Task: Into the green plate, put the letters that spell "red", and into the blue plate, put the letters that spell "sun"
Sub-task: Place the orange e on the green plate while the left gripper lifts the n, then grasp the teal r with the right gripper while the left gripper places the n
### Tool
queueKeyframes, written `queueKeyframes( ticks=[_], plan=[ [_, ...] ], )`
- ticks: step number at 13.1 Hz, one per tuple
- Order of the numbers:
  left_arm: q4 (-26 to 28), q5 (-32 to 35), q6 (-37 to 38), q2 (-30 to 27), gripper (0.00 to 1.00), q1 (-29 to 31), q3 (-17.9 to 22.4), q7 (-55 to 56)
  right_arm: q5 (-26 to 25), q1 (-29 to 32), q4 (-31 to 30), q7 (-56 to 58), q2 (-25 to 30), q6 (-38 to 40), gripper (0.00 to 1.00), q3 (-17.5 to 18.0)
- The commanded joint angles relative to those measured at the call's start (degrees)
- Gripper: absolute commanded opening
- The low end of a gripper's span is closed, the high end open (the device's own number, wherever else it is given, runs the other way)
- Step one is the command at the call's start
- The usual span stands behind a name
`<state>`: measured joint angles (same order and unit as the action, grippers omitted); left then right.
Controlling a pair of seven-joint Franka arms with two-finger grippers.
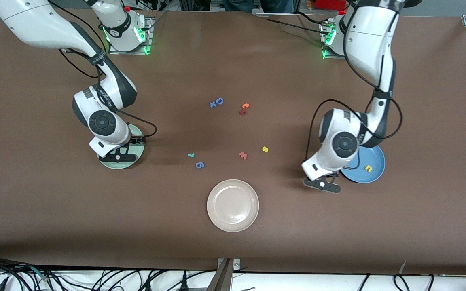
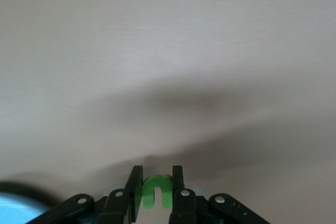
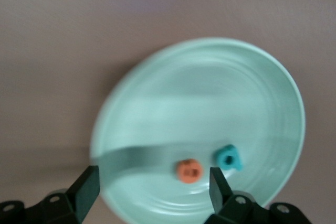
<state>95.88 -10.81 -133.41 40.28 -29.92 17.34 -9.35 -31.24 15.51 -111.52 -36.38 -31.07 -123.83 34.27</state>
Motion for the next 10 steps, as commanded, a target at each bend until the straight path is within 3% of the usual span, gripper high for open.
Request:
queueKeyframes(
  ticks=[1,5,9,10],
  plan=[
    [0.4,-1.5,2.5,-1.9,0.24,1.9,2.7,-11.6,0.9,-1.2,3.1,-8.4,-0.1,-0.2,0.91,4.5],
    [1.0,-4.3,4.4,-2.0,0.24,4.9,5.2,-25.2,2.1,-5.9,5.7,-18.6,-4.5,-6.4,0.84,4.8],
    [2.1,-6.7,4.6,-1.5,0.27,7.5,5.2,-33.0,2.0,-10.8,14.6,-30.1,-12.7,-8.1,0.66,4.8],
    [2.1,-7.0,4.6,-0.8,0.29,7.5,5.2,-33.6,1.9,-12.0,17.0,-32.5,-15.0,-8.2,0.65,4.8]
  ],
)
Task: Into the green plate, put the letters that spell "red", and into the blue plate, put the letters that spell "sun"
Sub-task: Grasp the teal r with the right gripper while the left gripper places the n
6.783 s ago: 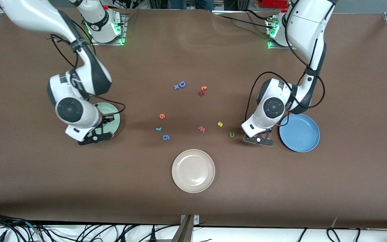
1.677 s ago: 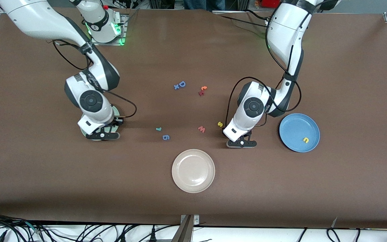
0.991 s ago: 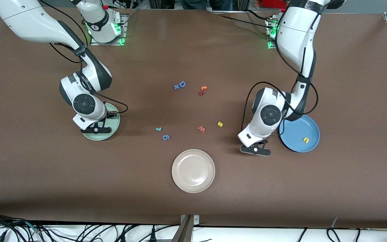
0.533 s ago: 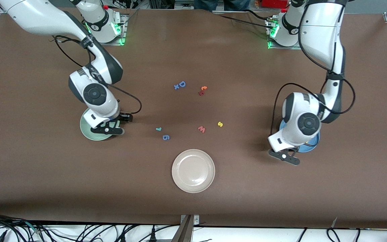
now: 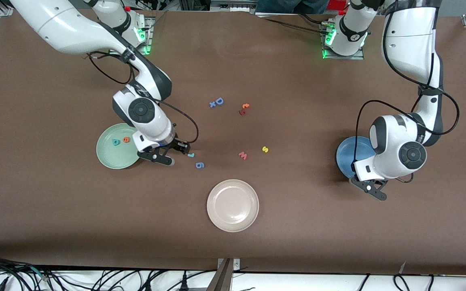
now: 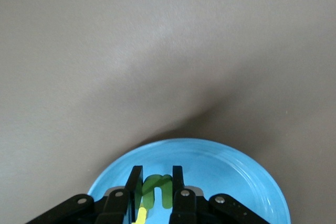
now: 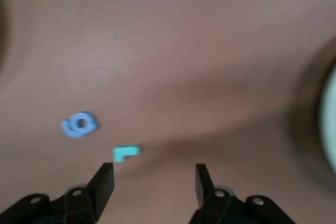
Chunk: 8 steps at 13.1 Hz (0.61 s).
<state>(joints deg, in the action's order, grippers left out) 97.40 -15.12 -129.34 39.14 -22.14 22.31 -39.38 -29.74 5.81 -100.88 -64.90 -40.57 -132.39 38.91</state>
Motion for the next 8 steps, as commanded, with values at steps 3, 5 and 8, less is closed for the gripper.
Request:
queueKeyframes(
  ticks=[3,5,8],
  plan=[
    [0.9,-3.7,0.6,0.9,0.33,-0.4,0.0,-3.6,-0.3,-6.2,8.5,-4.6,-6.9,0.3,0.62,-2.9],
    [0.9,-3.8,1.2,0.9,0.68,-0.5,-0.2,-3.5,-2.5,-9.2,8.5,-4.6,-6.8,0.4,0.61,-6.4],
    [-0.2,-3.9,3.7,0.1,1.00,-0.9,-0.4,-2.7,-3.7,-9.7,8.2,-4.7,-6.9,0.5,0.58,-6.6]
  ],
)
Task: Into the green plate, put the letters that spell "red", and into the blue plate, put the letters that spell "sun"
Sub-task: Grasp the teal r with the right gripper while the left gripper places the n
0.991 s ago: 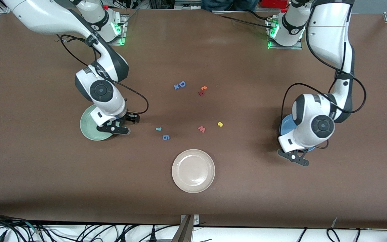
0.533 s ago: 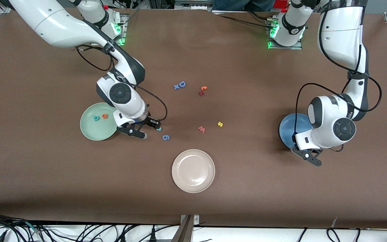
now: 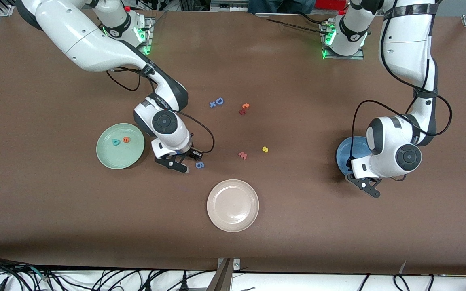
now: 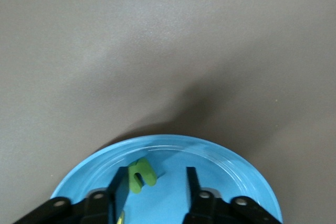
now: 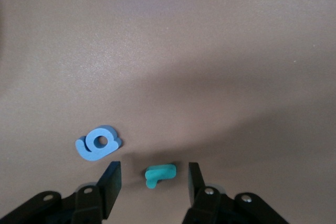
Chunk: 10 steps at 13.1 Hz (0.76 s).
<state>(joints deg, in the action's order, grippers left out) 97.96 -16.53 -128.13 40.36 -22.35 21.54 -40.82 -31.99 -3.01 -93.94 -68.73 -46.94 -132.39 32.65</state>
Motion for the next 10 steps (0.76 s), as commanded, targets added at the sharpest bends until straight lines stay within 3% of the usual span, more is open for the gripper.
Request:
queueKeyframes(
  ticks=[1,4,10],
  plan=[
    [-0.9,-3.7,3.2,-2.2,1.00,-0.9,0.3,-0.6,-1.4,-1.0,1.1,-0.9,-0.6,0.5,0.57,-0.4],
    [-0.9,-4.9,3.2,-3.9,1.00,-3.7,-0.7,7.1,-1.5,-1.3,0.6,-0.7,-0.7,0.6,0.50,-1.2],
    [-1.8,-4.3,2.8,-3.7,0.99,-11.9,-3.8,28.0,-2.5,-1.4,-0.2,-0.7,-1.2,0.6,0.49,-1.3]
  ],
)
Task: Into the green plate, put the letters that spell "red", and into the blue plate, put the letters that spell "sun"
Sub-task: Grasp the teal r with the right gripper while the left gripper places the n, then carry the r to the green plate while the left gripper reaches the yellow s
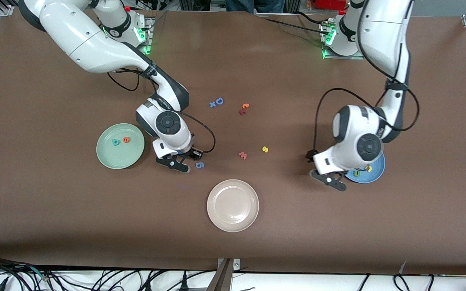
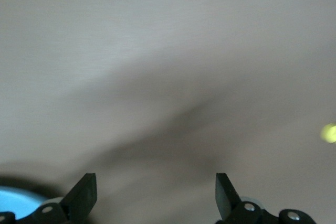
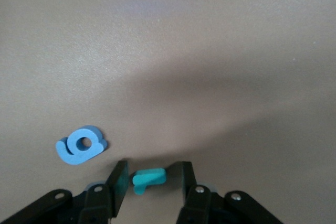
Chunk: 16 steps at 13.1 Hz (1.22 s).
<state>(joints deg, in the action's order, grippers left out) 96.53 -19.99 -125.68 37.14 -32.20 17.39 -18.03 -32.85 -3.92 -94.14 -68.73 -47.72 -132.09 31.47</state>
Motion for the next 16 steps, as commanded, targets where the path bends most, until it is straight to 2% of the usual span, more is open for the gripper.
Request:
queueKeyframes(
  ticks=[1,3,4,5,7,10,16],
  plan=[
    [-0.5,-0.7,0.2,-0.2,0.99,-3.5,0.4,7.4,-1.9,-0.5,-0.2,-0.7,-0.5,0.3,0.49,-0.1],
    [-0.5,-0.2,-0.1,0.4,0.99,-6.1,0.3,8.9,-2.0,-1.0,-0.2,-0.7,-0.6,0.3,0.41,-0.4],
    [-0.6,0.0,-0.4,0.4,0.99,-6.7,0.3,10.1,-2.1,-1.0,-0.2,-0.6,-0.5,0.3,0.27,-0.5],
    [-0.7,0.0,-0.4,0.7,0.98,-7.8,0.3,10.6,-2.1,-1.0,-0.1,-0.6,-0.5,0.3,0.19,-0.6],
    [-0.7,-0.1,-2.6,1.9,0.98,-10.2,0.3,11.1,-2.1,-0.9,-0.1,-0.4,-0.4,0.4,0.13,-0.6],
    [-0.6,-0.1,-8.3,4.3,0.97,-13.1,-0.5,14.9,-2.1,0.0,0.4,2.2,0.7,1.2,0.12,-0.6],
    [-0.6,0.0,-13.2,6.5,0.97,-14.8,-1.6,16.6,-1.7,6.9,0.5,21.8,6.9,13.9,0.12,-0.4]
  ],
)
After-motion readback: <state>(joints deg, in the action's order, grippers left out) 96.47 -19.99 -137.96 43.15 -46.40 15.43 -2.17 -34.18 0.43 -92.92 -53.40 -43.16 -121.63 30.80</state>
